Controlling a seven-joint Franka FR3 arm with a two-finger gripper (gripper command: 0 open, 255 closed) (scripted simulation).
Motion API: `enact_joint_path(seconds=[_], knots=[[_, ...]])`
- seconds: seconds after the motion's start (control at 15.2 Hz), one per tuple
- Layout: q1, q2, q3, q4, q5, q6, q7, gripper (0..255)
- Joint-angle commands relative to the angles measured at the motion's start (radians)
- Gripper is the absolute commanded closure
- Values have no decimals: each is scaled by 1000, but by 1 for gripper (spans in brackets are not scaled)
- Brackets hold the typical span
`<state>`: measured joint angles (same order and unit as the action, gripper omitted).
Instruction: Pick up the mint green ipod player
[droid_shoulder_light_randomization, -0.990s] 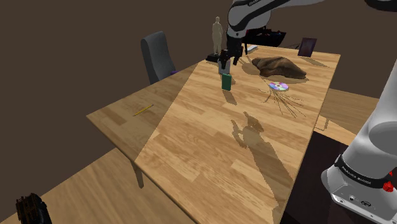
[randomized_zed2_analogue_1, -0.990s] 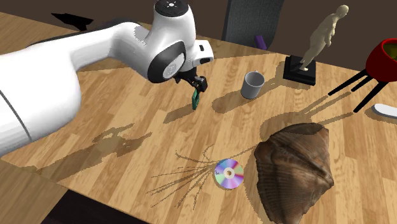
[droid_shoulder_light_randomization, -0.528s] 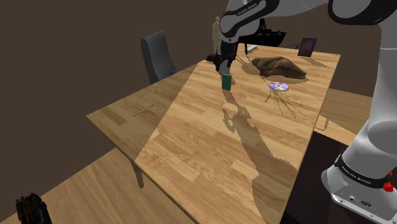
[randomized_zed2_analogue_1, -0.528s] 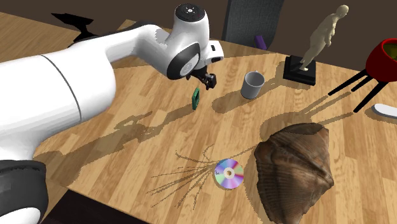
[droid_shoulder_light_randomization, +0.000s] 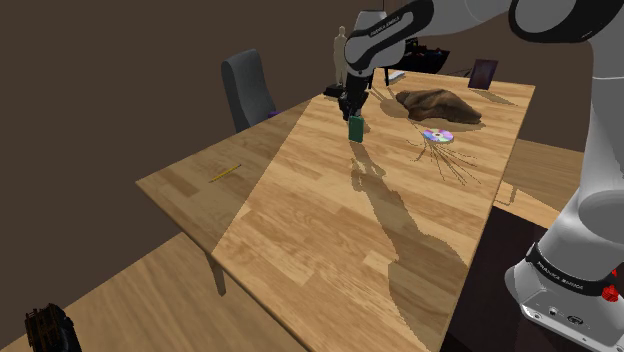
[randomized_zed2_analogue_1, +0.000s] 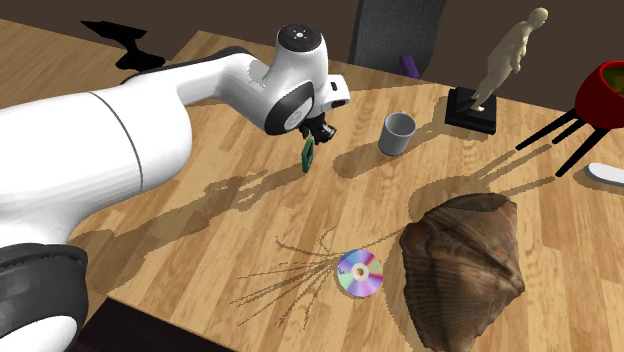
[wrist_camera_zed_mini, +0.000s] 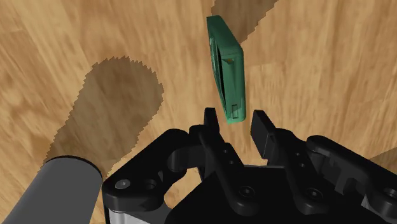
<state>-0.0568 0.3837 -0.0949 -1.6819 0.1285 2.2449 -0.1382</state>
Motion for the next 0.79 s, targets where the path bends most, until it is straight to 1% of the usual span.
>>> enact_joint_path(seconds=[0.0,0.46,0.73], knots=[[0,1,0,0,0,2,0,255],[0,-4,0,-6,0,2,-1,255],[0,-22,-2,23,-5,-44,5,255]])
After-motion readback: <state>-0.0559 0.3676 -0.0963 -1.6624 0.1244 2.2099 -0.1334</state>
